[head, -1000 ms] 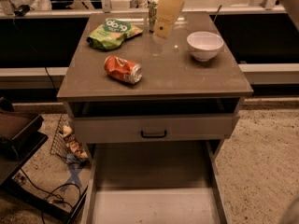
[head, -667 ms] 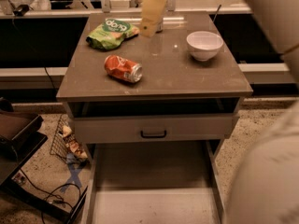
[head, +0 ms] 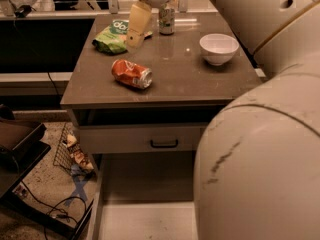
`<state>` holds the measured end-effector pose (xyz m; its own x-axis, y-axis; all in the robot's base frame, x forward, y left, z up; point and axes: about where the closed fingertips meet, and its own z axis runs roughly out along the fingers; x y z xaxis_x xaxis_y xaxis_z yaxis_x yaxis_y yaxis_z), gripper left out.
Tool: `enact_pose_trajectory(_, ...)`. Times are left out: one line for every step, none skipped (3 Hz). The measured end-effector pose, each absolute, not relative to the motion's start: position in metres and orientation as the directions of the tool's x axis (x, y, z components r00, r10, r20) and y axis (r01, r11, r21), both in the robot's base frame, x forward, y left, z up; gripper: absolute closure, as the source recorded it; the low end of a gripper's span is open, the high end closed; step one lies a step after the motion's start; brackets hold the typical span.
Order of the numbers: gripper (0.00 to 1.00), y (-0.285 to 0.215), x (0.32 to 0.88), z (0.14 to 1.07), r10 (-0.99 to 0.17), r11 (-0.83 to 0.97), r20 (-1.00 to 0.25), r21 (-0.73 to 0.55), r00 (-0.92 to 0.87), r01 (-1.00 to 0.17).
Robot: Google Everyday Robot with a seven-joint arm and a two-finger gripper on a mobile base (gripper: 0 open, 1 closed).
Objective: Place coke can upright
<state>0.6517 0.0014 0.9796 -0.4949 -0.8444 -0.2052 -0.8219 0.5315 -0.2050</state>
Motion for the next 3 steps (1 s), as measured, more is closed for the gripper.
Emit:
enact_pose_trajectory(0.00, 0.016, 0.650, 0.954, -0.835, 0.547, -0.177, -0.155, -0.522, -0.823)
enact_pose_trajectory(0.00, 0.028, 0.648, 0.926, -0.829, 0.556, -0.143, -0.104, -0.540, -0.825)
enact_pose_trajectory(0.00, 0.040, 0.651, 0.908, -0.831, 0.552, -0.128, -0.071, -0.541, -0.831)
